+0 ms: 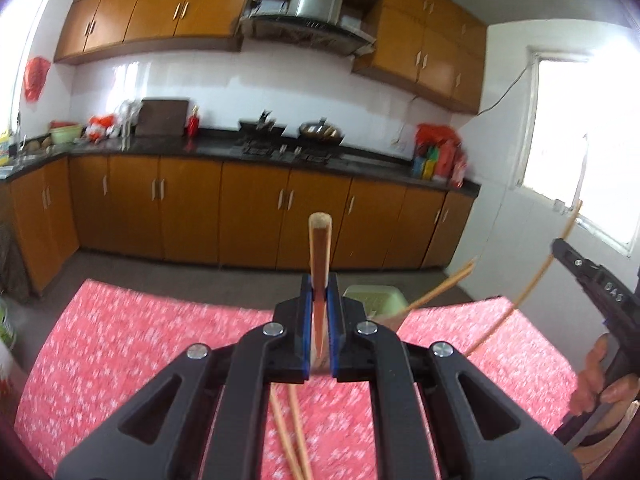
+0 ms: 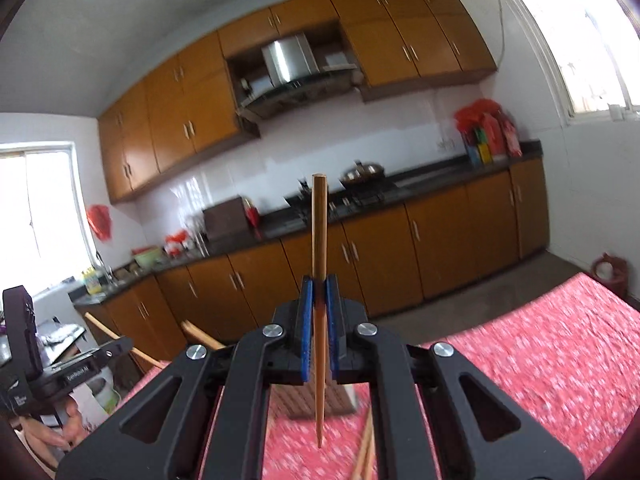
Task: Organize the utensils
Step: 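Lift both held chopsticks upright and carry them above the perforated holder, then lower the chopsticks into the holder and open both tools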
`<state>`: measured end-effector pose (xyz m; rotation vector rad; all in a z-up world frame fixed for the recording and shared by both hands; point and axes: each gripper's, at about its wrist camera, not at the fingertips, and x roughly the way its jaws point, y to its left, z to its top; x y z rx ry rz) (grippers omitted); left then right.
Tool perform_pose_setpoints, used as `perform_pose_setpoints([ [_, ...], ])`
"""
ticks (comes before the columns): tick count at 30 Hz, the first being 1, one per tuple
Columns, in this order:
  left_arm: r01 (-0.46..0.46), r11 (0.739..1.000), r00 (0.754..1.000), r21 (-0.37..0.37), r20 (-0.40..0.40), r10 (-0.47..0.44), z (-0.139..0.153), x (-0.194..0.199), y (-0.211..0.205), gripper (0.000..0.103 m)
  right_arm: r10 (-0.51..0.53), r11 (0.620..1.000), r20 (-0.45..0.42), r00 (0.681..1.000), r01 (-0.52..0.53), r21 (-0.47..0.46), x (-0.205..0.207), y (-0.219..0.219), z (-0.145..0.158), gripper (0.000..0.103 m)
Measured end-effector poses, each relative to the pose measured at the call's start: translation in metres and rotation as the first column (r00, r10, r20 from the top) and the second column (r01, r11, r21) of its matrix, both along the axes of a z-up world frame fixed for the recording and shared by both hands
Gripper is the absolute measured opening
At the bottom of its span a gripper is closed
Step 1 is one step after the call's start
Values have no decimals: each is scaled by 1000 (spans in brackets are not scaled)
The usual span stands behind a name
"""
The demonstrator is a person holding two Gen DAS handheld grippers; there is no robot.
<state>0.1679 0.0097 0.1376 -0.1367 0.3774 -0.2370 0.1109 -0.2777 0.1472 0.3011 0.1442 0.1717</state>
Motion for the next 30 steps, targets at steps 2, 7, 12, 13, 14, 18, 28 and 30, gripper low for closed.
perform_pose_setpoints([
  [2, 8, 1000, 1000, -13, 23, -7, 11, 4, -7, 8, -14, 1000, 39, 999, 14, -7, 6, 7, 6, 7],
  [7, -8, 998, 998, -57, 67, 12, 26, 25, -22, 8, -69, 998, 122, 990, 69, -1, 32, 18, 13, 7],
  [12, -37, 995, 997, -90, 63, 43, 25, 49, -28, 8, -111, 993, 134, 985, 114, -14, 59, 26, 5, 7],
  [13, -40, 995, 997, -94, 67, 47, 27, 52, -28, 8, -112, 993, 127, 986, 115, -18, 62, 28, 2, 7],
  [14, -50, 994, 995, -95, 77, 57, 30, 57, -29, 8, -114, 993, 117, 987, 118, -25, 66, 30, -2, 7],
  [18, -66, 991, 991, -114, 112, 79, 45, 65, -26, 8, -112, 993, 99, 989, 116, -37, 70, 35, -8, 7],
  [28, -80, 992, 993, -99, 77, 88, 6, 85, -32, 8, -100, 993, 20, 995, 101, -60, 85, 44, -31, 7],
  [30, -73, 994, 995, -85, 63, 78, -8, 92, -37, 8, -82, 994, -14, 996, 81, -69, 88, 47, -39, 8],
])
